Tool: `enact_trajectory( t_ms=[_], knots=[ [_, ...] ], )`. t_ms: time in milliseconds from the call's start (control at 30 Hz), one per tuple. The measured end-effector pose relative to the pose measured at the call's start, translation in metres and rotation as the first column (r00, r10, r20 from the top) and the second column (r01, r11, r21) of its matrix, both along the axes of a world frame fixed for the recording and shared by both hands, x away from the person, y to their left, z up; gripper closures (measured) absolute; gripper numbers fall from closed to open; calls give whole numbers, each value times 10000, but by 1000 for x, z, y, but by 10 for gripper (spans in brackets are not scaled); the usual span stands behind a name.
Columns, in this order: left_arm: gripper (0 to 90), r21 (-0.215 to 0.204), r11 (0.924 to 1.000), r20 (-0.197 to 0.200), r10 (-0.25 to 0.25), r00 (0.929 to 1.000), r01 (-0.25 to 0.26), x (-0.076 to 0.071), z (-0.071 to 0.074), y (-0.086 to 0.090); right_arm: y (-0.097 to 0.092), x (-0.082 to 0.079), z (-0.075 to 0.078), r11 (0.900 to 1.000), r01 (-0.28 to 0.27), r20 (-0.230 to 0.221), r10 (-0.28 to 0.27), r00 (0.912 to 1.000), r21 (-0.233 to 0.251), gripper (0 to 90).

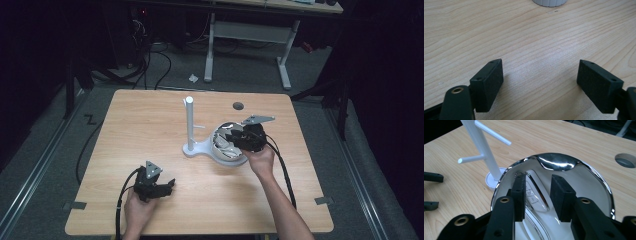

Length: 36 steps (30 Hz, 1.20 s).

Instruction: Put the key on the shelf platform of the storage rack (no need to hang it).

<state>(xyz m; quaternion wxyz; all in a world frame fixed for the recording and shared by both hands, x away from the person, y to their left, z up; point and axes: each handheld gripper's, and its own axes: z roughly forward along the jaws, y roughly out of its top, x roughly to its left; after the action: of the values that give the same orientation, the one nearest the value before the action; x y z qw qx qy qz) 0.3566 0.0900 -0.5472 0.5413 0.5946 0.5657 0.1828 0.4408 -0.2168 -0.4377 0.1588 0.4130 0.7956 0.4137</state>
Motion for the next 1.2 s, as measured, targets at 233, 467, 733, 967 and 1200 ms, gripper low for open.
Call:
enact_trajectory(
  t_ms=[233, 467, 733, 967, 1200],
  knots=[
    [217, -24, 10000, -2, 8, 10000, -8, 0, 0, 0, -11, -7, 8, 9997, 202, 155, -201, 9997, -107, 612],
    [217, -25, 10000, -2, 5, 10000, -5, 0, 0, 0, -16, -15, 13, 9995, 323, 18, -323, 9995, 4, 598],
    [217, -29, 10000, 1, 9, 10000, -9, 0, 0, 0, -20, -18, 14, 9990, 383, -9, -383, 9993, -243, 562],
    [217, -30, 10000, 2, 8, 10000, -8, 0, 0, 0, -23, -22, 16, 9990, 403, 96, -401, 9991, -200, 556],
    [217, -29, 10000, 1, 8, 10000, -8, 0, 0, 0, -29, -27, 18, 9987, 502, 26, -503, 9987, 85, 552]
  ],
)
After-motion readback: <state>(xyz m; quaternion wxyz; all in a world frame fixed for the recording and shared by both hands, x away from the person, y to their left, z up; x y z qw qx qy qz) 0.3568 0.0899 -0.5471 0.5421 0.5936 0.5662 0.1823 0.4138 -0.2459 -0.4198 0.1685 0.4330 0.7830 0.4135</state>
